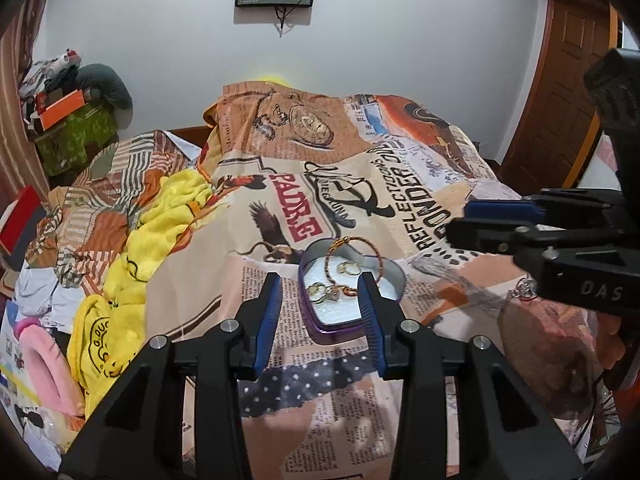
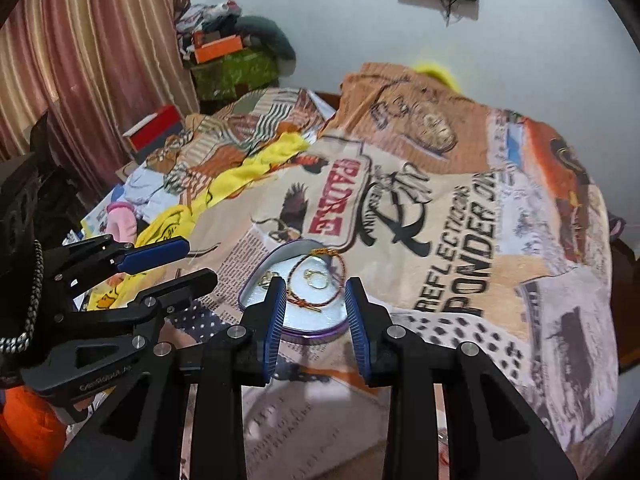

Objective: Organize jewelry
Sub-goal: 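Lower the red-gold bracelet into the heart tin and open the right tool, then move both open tools toward the red beaded bracelet and small silver ring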

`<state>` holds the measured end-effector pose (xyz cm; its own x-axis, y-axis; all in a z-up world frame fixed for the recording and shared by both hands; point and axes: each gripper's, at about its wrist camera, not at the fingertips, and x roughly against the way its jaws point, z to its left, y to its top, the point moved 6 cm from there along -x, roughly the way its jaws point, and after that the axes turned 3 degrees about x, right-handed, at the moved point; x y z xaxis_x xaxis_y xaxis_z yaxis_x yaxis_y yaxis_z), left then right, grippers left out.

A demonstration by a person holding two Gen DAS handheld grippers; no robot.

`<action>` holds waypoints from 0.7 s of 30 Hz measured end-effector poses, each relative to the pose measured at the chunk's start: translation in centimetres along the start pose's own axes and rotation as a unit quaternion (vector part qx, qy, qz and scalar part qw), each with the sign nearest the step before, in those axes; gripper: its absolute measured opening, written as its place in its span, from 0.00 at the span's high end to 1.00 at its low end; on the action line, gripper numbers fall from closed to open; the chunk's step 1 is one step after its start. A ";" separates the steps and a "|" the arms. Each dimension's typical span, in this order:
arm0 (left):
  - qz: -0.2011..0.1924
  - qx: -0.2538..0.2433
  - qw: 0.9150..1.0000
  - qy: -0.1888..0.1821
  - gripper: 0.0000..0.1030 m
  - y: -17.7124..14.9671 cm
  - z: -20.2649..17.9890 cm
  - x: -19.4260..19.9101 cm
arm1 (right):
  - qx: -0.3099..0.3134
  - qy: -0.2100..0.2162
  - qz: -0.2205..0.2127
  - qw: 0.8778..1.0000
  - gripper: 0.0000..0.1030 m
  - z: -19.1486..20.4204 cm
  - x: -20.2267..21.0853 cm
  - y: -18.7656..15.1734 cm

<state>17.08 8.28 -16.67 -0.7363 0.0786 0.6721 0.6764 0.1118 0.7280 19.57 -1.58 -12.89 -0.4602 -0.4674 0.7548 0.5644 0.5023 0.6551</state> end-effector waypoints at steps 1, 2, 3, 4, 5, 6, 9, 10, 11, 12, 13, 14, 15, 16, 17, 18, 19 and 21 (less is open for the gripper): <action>-0.002 -0.001 1.000 0.000 0.61 0.1 -0.3 0.2 | -0.002 -0.004 -0.005 1.000 0.73 -0.2 0.5 -0.1; -0.006 -0.002 1.000 -0.001 0.59 0.2 -0.6 0.5 | -0.005 -0.008 -0.011 1.000 0.73 -0.5 1.0 -0.2; -0.008 -0.003 1.000 -0.001 0.57 0.3 -0.8 0.7 | -0.007 -0.013 -0.017 1.000 0.73 -0.8 1.7 -0.3; -0.010 -0.004 1.000 -0.001 0.57 0.4 -1.0 0.9 | -0.009 -0.016 -0.022 1.000 0.73 -1.1 2.1 -0.4; -0.013 -0.006 1.000 -0.002 0.56 0.5 -1.4 1.1 | -0.012 -0.021 -0.026 0.999 0.73 -1.3 2.7 -0.5; -0.014 -0.007 1.000 -0.003 0.56 0.6 -1.7 1.3 | -0.013 -0.025 -0.030 0.999 0.73 -1.6 3.1 -0.6; -0.016 -0.009 1.000 -0.008 0.54 0.7 -2.6 1.6 | -0.017 -0.043 -0.043 0.998 0.73 -2.6 4.7 -1.1; -0.016 -0.010 1.000 -0.009 0.53 0.8 -2.9 1.6 | -0.018 -0.049 -0.045 0.998 0.73 -3.0 5.2 -1.4; -0.016 -0.011 1.000 -0.012 0.53 0.8 -3.3 1.6 | -0.020 -0.055 -0.047 0.997 0.73 -3.5 5.6 -1.7; -0.016 -0.013 1.000 -0.014 0.52 0.9 -3.7 1.6 | -0.022 -0.059 -0.048 0.997 0.73 -3.7 5.9 -1.9; -0.015 -0.015 1.000 -0.015 0.52 0.9 -4.1 1.6 | -0.026 -0.066 -0.049 0.996 0.73 -4.3 6.4 -2.3; -0.014 -0.018 1.000 -0.019 0.52 0.9 -4.7 1.5 | -0.029 -0.072 -0.050 0.996 0.73 -4.8 6.8 -2.7; -0.013 -0.020 0.999 -0.021 0.52 1.0 -5.1 1.4 | -0.031 -0.076 -0.050 0.995 0.73 -5.1 7.0 -2.9; -0.012 -0.022 0.999 -0.024 0.52 1.0 -5.5 1.2 | -0.035 -0.082 -0.050 0.995 0.73 -5.6 7.4 -3.3; -0.010 -0.025 0.999 -0.028 0.52 1.0 -6.2 1.0 | -0.039 -0.088 -0.050 0.994 0.73 -6.1 7.7 -3.8; -0.008 -0.027 0.999 -0.031 0.52 1.0 -6.6 0.9 | -0.043 -0.094 -0.050 0.993 0.73 -6.6 8.0 -4.1; -0.006 -0.030 0.999 -0.035 0.52 1.0 -7.3 0.7 | -0.048 -0.099 -0.050 0.993 0.73 -7.1 8.3 -4.6; 0.000 -0.036 0.998 -0.042 0.52 0.9 -8.3 0.2 | -0.059 -0.105 -0.048 0.992 0.73 -8.2 8.9 -5.5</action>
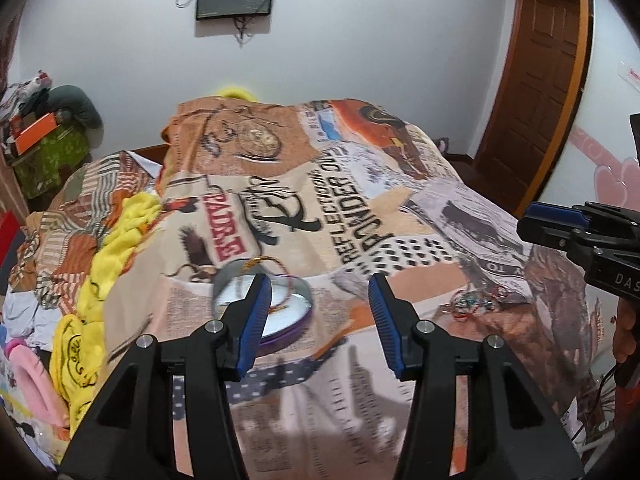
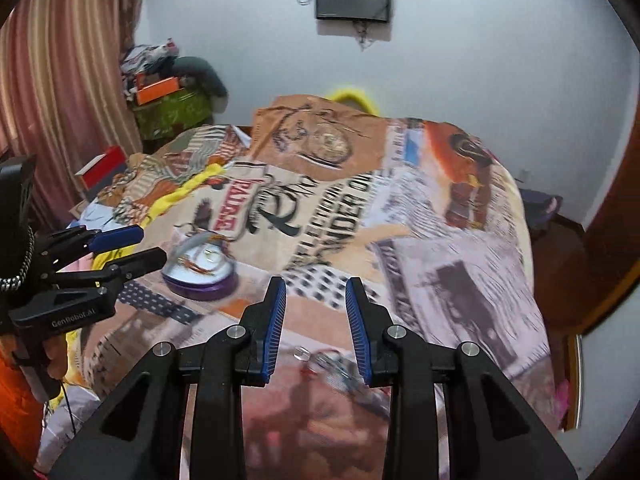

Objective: Organize jewelry
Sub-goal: 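Move both open tools toward the red beaded bracelet and small silver ring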

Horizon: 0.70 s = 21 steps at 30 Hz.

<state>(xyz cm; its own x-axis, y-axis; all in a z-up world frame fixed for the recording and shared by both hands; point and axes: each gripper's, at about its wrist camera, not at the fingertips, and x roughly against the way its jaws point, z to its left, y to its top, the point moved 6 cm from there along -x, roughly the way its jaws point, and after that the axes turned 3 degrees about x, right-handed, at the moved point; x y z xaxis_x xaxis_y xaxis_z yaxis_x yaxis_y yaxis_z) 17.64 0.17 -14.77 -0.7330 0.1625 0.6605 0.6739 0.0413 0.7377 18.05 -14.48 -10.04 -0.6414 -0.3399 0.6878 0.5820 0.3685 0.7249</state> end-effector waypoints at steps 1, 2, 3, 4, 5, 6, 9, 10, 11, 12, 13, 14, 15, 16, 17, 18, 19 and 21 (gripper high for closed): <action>0.003 -0.003 1.000 -0.004 0.52 0.0 -0.6 -0.3 | -0.003 -0.004 0.001 1.000 0.73 -0.4 0.2 -0.3; 0.008 -0.006 1.000 -0.008 0.52 -0.1 -1.2 -0.7 | -0.008 -0.010 0.002 1.000 0.73 -1.1 0.4 -0.7; 0.011 -0.008 1.000 -0.011 0.52 -0.1 -1.5 -1.0 | -0.011 -0.015 0.003 1.000 0.73 -1.5 0.6 -1.0; 0.016 -0.012 1.000 -0.015 0.52 -0.2 -2.1 -1.4 | -0.015 -0.022 0.005 1.000 0.73 -2.1 0.7 -1.4; 0.020 -0.015 1.000 -0.018 0.52 -0.4 -2.6 -1.6 | -0.019 -0.024 0.007 1.000 0.73 -2.6 0.7 -1.7; 0.024 -0.019 0.999 -0.021 0.52 -0.5 -3.0 -1.9 | -0.022 -0.024 0.009 0.999 0.73 -2.9 0.8 -2.0; 0.036 -0.031 0.998 -0.027 0.52 -1.0 -4.3 -2.6 | -0.033 -0.026 0.017 0.999 0.73 -3.8 0.8 -3.1; 0.040 -0.035 0.998 -0.029 0.52 -1.2 -4.7 -2.9 | -0.037 -0.028 0.022 0.999 0.73 -4.2 0.7 -3.6; 0.047 -0.042 0.998 -0.030 0.52 -1.5 -5.2 -3.3 | -0.039 -0.028 0.025 0.999 0.73 -4.3 0.7 -4.0; 0.051 -0.046 0.997 -0.031 0.52 -1.6 -5.4 -3.5 | -0.041 -0.028 0.029 0.998 0.73 -4.6 0.6 -4.4; 0.056 -0.051 0.997 -0.031 0.52 -1.9 -5.7 -3.8 | -0.045 -0.026 0.033 0.998 0.73 -4.8 0.4 -4.9; 0.062 -0.055 0.996 -0.032 0.52 -2.1 -6.0 -4.2 | -0.047 -0.024 0.036 0.998 0.73 -5.0 0.4 -5.2; 0.068 -0.057 0.995 -0.033 0.52 -2.4 -6.2 -4.6 | -0.050 -0.022 0.041 0.998 0.73 -5.2 0.3 -5.7; 0.077 -0.058 0.995 -0.035 0.52 -2.7 -6.5 -5.0 | -0.052 -0.020 0.045 0.997 0.73 -5.3 0.2 -6.0; 0.084 -0.058 0.994 -0.036 0.52 -3.0 -6.6 -5.4 | -0.053 -0.018 0.048 0.997 0.73 -5.3 0.1 -6.4; 0.091 -0.057 0.993 -0.038 0.52 -3.3 -6.7 -5.8 | -0.055 -0.015 0.052 0.997 0.73 -5.3 -0.1 -6.6; 0.097 -0.058 0.993 -0.039 0.52 -3.5 -6.9 -6.2 | -0.058 -0.012 0.056 0.997 0.73 -5.4 -0.2 -7.0; 0.110 -0.061 0.991 -0.039 0.52 -4.1 -7.3 -7.0 | -0.063 -0.005 0.061 0.996 0.72 -5.6 -0.6 -7.5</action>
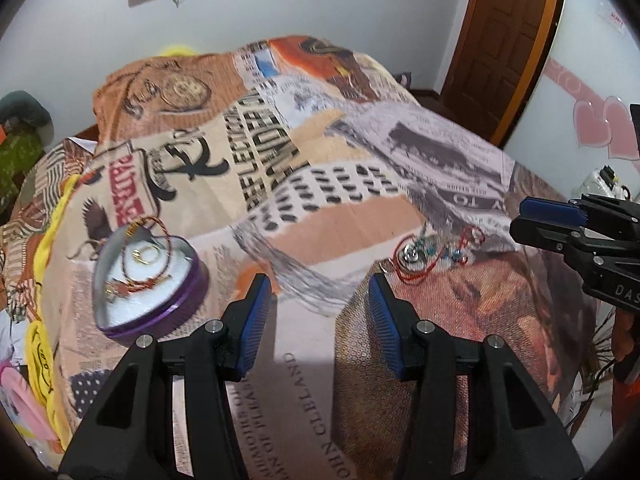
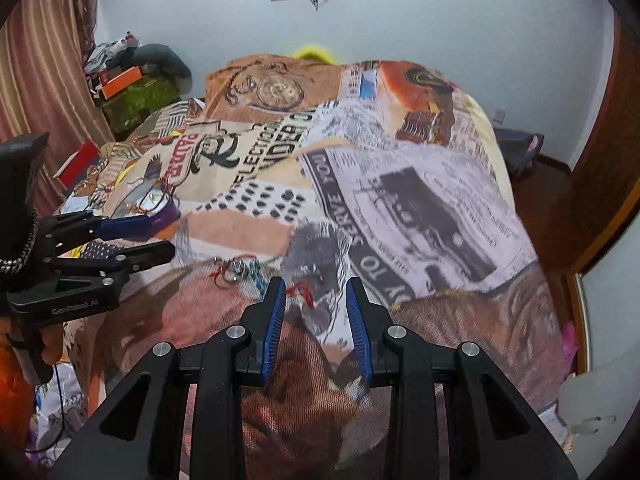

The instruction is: Organize jewelry

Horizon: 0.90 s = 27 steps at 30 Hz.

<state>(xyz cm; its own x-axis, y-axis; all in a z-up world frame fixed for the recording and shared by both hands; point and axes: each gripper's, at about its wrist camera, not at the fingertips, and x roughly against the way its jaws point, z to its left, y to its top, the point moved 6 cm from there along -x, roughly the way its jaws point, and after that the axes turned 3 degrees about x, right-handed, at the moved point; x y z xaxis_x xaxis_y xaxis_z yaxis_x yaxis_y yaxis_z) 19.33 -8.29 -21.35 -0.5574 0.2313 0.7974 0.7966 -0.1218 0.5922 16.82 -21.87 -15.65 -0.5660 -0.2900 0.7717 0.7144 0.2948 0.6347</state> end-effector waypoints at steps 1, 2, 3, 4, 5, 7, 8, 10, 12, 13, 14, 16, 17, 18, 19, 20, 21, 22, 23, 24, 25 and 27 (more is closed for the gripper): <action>0.004 -0.001 1.000 -0.001 0.52 -0.1 0.0 -0.2 | -0.004 0.003 0.003 1.000 0.68 -0.1 -0.2 -0.2; 0.009 -0.003 1.000 -0.006 0.52 -0.2 -0.2 -0.6 | -0.007 0.006 0.005 1.000 0.65 -0.1 -0.4 -0.4; 0.012 -0.003 1.000 -0.011 0.52 -0.2 -0.3 -0.8 | -0.010 0.009 0.006 1.000 0.59 -0.1 -0.5 -0.5; 0.016 -0.003 1.000 -0.017 0.52 -0.2 -0.5 -1.0 | -0.012 0.011 0.006 1.000 0.59 -0.1 -0.6 -0.7; 0.021 -0.003 1.000 -0.024 0.52 -0.3 -0.6 -1.3 | -0.012 0.012 0.006 1.000 0.59 -0.1 -0.7 -0.8; 0.022 -0.007 0.999 -0.027 0.52 -0.2 -0.9 -1.7 | -0.011 0.015 0.010 1.000 0.59 0.0 -0.9 -1.0; 0.022 -0.010 0.999 -0.028 0.52 -0.1 -1.0 -1.8 | -0.011 0.016 0.011 1.000 0.59 0.0 -1.1 -1.1; 0.023 -0.014 0.999 -0.030 0.52 0.0 -1.2 -1.9 | -0.011 0.021 0.015 1.000 0.59 0.1 -1.3 -1.3; 0.024 -0.017 0.999 -0.034 0.52 0.2 -1.5 -2.2 | -0.009 0.023 0.017 1.000 0.59 0.2 -1.5 -1.5; 0.024 -0.018 0.999 -0.036 0.52 0.3 -1.6 -2.3 | -0.006 0.023 0.019 1.000 0.58 0.3 -1.6 -1.5; 0.023 -0.021 0.999 -0.038 0.52 0.4 -1.7 -2.5 | -0.003 0.023 0.020 1.000 0.58 0.4 -1.7 -1.5; 0.023 -0.025 0.999 -0.042 0.52 0.5 -2.0 -2.7 | 0.000 0.025 0.019 0.999 0.58 0.6 -1.7 -1.5; 0.023 -0.028 0.998 -0.044 0.52 0.6 -2.2 -2.8 | 0.002 0.027 0.019 0.999 0.58 0.6 -1.7 -1.5; 0.023 -0.031 0.998 -0.045 0.52 0.7 -2.3 -2.9 | 0.002 0.028 0.020 0.999 0.58 0.6 -1.8 -1.5; 0.022 -0.033 0.998 -0.049 0.52 0.8 -2.5 -3.0 | 0.003 0.030 0.019 0.999 0.58 0.7 -1.8 -1.5; 0.022 -0.034 0.998 -0.053 0.52 0.8 -2.6 -3.1 | 0.003 0.032 0.019 0.999 0.58 0.6 -1.8 -1.5; 0.022 -0.036 0.998 -0.056 0.55 0.8 -2.7 -3.1 | 0.002 0.033 0.019 0.999 0.58 0.6 -1.8 -1.5; 0.023 -0.038 0.997 -0.059 0.57 0.9 -2.9 -3.2 | 0.002 0.034 0.019 0.999 0.58 0.6 -1.8 -1.5; 0.023 -0.040 0.997 -0.060 0.60 0.9 -3.0 -3.2 | 0.001 0.035 0.020 0.999 0.58 0.6 -2.0 -1.5; 0.023 -0.042 0.997 -0.062 0.64 0.9 -3.2 -3.2 | 0.001 0.036 0.020 0.999 0.58 0.7 -2.1 -1.4; 0.022 -0.044 0.997 -0.065 0.66 0.9 -3.3 -3.2 | 0.000 0.037 0.022 0.999 0.58 0.7 -2.2 -1.5; 0.022 -0.045 0.996 -0.070 0.73 0.9 -3.5 -3.3 | 0.000 0.039 0.023 0.999 0.58 0.9 -2.4 -1.5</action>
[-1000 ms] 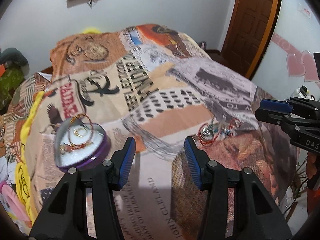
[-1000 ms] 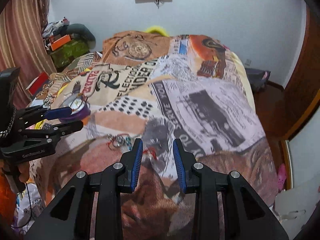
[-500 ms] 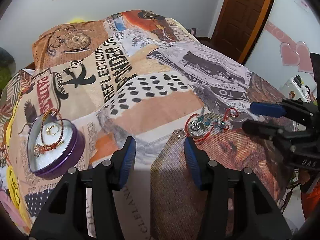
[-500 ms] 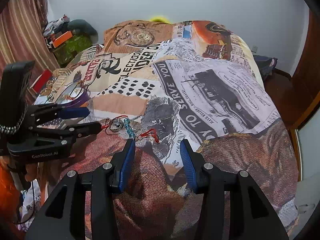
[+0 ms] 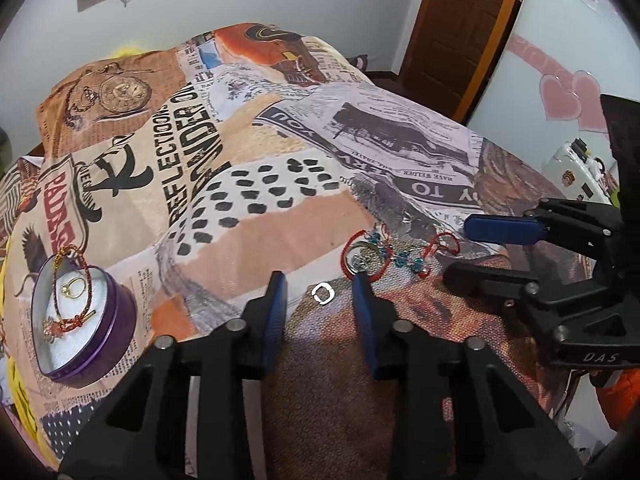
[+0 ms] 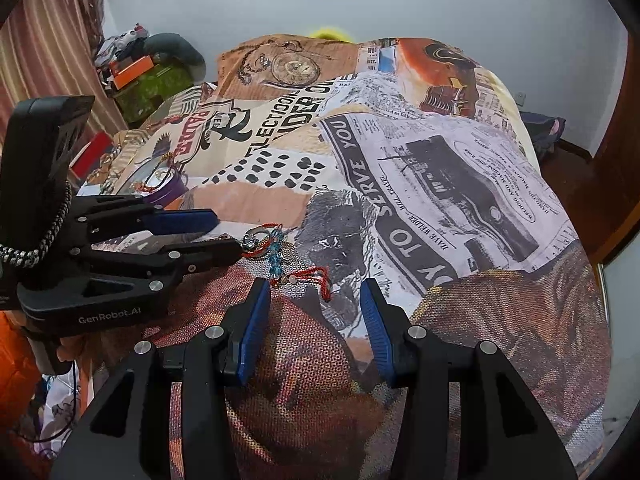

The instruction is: Organize jewelry

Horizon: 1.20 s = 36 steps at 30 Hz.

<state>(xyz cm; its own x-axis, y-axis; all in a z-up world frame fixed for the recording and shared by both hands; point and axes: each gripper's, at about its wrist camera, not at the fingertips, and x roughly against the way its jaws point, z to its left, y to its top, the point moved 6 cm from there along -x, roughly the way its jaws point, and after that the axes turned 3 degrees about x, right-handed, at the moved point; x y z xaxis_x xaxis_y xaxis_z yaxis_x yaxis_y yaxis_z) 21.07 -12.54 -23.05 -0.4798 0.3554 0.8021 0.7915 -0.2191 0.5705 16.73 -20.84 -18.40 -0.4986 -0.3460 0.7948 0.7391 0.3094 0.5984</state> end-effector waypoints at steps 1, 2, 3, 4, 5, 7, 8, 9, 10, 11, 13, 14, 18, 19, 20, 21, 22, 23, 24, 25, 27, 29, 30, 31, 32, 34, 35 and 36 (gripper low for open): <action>0.000 0.001 1.000 -0.003 0.74 0.0 0.0 0.0 | 0.001 0.000 0.001 1.000 0.58 0.1 -0.1 0.0; 0.000 0.002 1.000 -0.005 0.77 0.0 0.0 -0.1 | 0.002 0.000 0.001 1.000 0.58 0.1 -0.2 0.0; 0.000 0.005 1.000 -0.008 0.80 0.1 0.1 -0.1 | 0.002 0.000 0.001 1.000 0.58 0.2 -0.2 0.0; -0.001 0.008 1.000 -0.011 0.82 0.1 0.2 -0.1 | 0.003 0.001 0.001 1.000 0.58 0.3 -0.3 0.1; -0.001 0.011 1.000 -0.012 0.87 0.1 0.2 -0.2 | 0.004 0.001 0.002 1.000 0.58 0.4 -0.3 0.1; -0.002 0.013 1.000 -0.012 0.92 0.1 0.3 -0.1 | 0.004 0.001 0.002 1.000 0.58 0.4 -0.3 0.1; -0.004 0.014 1.000 -0.012 0.92 0.0 0.3 -0.1 | 0.004 0.002 0.002 1.000 0.58 0.5 -0.4 0.2; -0.005 0.015 1.000 -0.012 0.92 0.0 0.3 -0.1 | 0.004 0.002 0.002 1.000 0.58 0.5 -0.3 0.2; -0.006 0.016 1.000 -0.010 0.92 0.0 0.3 0.0 | 0.004 0.003 0.001 1.000 0.58 0.5 -0.3 0.3; -0.008 0.017 1.000 -0.009 0.92 -0.1 0.2 0.1 | 0.004 0.004 0.001 1.000 0.58 0.5 -0.4 0.3; -0.011 0.018 1.000 -0.005 0.92 -0.3 0.2 0.3 | 0.005 0.005 0.000 1.000 0.58 0.7 -0.4 0.4; -0.013 0.021 1.000 -0.005 0.92 -0.4 0.1 0.5 | 0.006 0.005 0.002 1.000 0.58 0.7 -0.6 0.4; -0.019 0.033 0.999 -0.007 0.92 -0.9 0.4 1.2 | 0.012 0.003 0.004 1.000 0.58 1.0 -1.2 0.5; -0.021 0.035 0.999 -0.006 0.92 -1.1 0.4 1.4 | 0.012 0.003 0.003 1.000 0.58 1.1 -1.3 0.5; -0.022 0.037 0.999 -0.005 0.92 -1.1 0.5 1.5 | 0.014 0.004 0.004 1.000 0.58 1.1 -1.5 0.5; -0.023 0.039 0.999 -0.004 0.92 -1.2 0.7 1.6 | 0.016 0.004 0.006 1.000 0.59 1.2 -1.7 0.6; -0.023 0.041 0.999 -0.003 0.92 -1.3 0.8 1.8 | 0.019 0.002 0.003 1.000 0.63 1.3 -1.9 0.6; -0.024 0.044 0.999 -0.002 0.92 -1.4 1.0 1.9 | 0.021 0.002 0.002 1.000 0.66 1.3 -2.0 0.6; -0.024 0.047 0.999 -0.002 0.92 -1.5 1.2 2.0 | 0.025 0.002 0.003 1.000 0.73 1.4 -2.1 0.7; -0.025 0.050 0.998 -0.001 0.92 -1.6 1.4 2.2 | 0.026 0.004 0.003 1.000 0.81 1.5 -2.2 0.6; -0.027 0.057 0.998 0.000 0.92 -1.7 1.8 2.5 | 0.027 0.008 0.004 1.000 0.90 1.7 -2.1 0.6; -0.029 0.063 0.998 0.000 0.92 -1.8 2.1 2.7 | 0.031 0.009 0.003 0.999 0.90 1.9 -2.0 0.5; -0.029 0.066 0.997 0.000 0.92 -1.8 2.2 2.7 | 0.033 0.008 0.003 0.999 0.90 2.0 -1.9 0.4; -0.030 0.069 0.997 0.001 0.92 -1.8 2.3 2.8 | 0.036 0.007 0.002 0.999 0.90 2.2 -1.7 0.3; -0.030 0.070 0.997 0.001 0.92 -1.8 2.4 2.9 | 0.037 0.007 0.001 0.999 0.90 2.3 -1.5 0.2; -0.033 0.070 0.997 0.002 0.92 -1.9 2.4 3.2 | 0.038 0.007 0.000 0.999 0.90 2.4 -1.0 -0.2; -0.035 0.068 0.997 0.003 0.92 -1.9 2.3 3.4 | 0.036 0.007 -0.001 0.999 0.90 2.4 -0.8 -0.3; -0.036 0.067 0.997 0.003 0.92 -1.9 2.2 3.5 | 0.034 0.008 -0.001 0.999 0.90 2.3 -0.6 -0.4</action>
<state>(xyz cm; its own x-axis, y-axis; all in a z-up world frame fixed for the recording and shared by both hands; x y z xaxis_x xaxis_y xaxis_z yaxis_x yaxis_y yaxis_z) 18.68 -8.87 -21.73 -0.5393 0.3606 0.7610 0.7979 -0.0701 0.5987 15.71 -18.71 -18.85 -0.4923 -0.3605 0.7922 0.7054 0.3680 0.6058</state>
